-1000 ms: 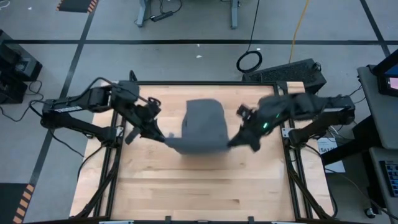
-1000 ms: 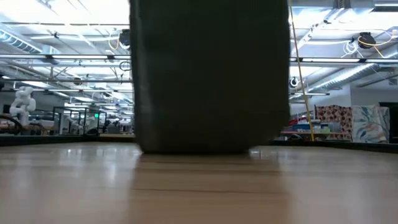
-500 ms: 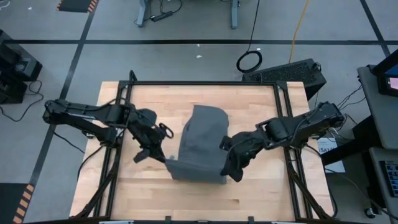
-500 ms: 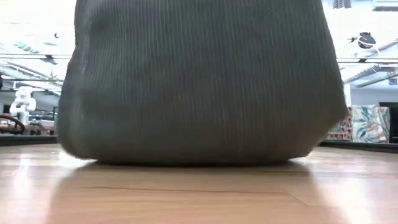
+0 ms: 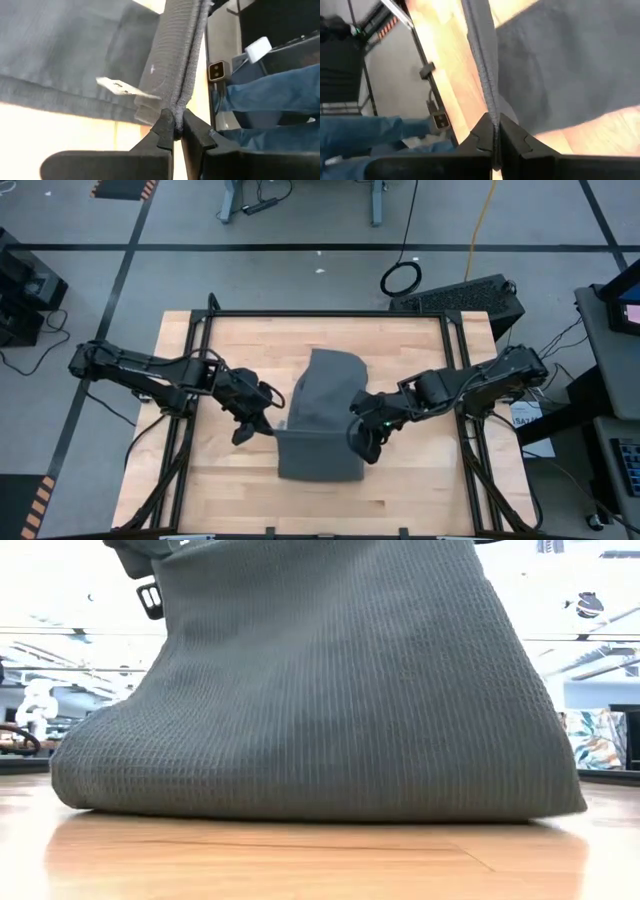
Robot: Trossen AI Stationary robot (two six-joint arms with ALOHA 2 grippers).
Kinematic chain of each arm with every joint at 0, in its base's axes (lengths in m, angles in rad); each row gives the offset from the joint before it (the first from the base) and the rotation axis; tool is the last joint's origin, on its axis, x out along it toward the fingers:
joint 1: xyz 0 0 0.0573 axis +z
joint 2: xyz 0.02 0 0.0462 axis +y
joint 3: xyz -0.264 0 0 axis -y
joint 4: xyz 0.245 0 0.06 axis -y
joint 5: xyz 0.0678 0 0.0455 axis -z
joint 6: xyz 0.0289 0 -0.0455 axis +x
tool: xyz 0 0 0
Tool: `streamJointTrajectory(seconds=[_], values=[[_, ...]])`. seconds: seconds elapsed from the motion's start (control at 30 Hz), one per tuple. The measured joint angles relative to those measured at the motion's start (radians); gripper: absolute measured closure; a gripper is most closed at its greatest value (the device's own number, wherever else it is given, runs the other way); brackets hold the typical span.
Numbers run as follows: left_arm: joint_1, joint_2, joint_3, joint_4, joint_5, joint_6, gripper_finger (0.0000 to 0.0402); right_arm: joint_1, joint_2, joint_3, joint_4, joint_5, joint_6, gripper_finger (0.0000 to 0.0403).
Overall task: Roll towel into tight, uniform cylinder
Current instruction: Roll the gray towel
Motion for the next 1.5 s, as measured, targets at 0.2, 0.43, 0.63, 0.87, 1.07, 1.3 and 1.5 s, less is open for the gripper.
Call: streamJointTrajectory(seconds=[0.2, 0.43, 0.63, 0.87, 1.07, 1.3, 1.5], values=[[0.080, -0.018, 0.043, 0.114, -0.226, 0.087, 0.0387, -0.129, -0.014, 0.010, 0.047, 0.266, -0.087, 0.0403], [0.265, -0.055, 0.263, 0.315, -0.687, 0.418, 0.0387, -0.462, -0.045, 0.196, 0.226, 0.472, -0.496, 0.0403], [0.338, -0.058, 0.609, 0.585, -0.499, 0.440, 0.0387, -0.637, -0.050, 0.474, 0.669, 0.042, -0.658, 0.0403], [0.330, -0.052, 0.884, 0.080, 0.031, 0.174, 0.0387, -0.416, -0.038, 0.666, 0.296, -0.140, -0.608, 0.0403], [0.285, -0.055, 0.831, -0.350, 0.064, 0.134, 0.0387, -0.235, -0.014, 0.636, -0.016, -0.103, -0.410, 0.0403], [0.238, -0.043, 0.594, -0.364, 0.085, 0.158, 0.0387, -0.125, 0.006, 0.555, -0.255, -0.100, -0.184, 0.0403], [0.166, -0.043, 0.362, -0.235, 0.134, 0.091, 0.0387, -0.069, 0.007, 0.461, -0.287, -0.099, -0.105, 0.0403]])
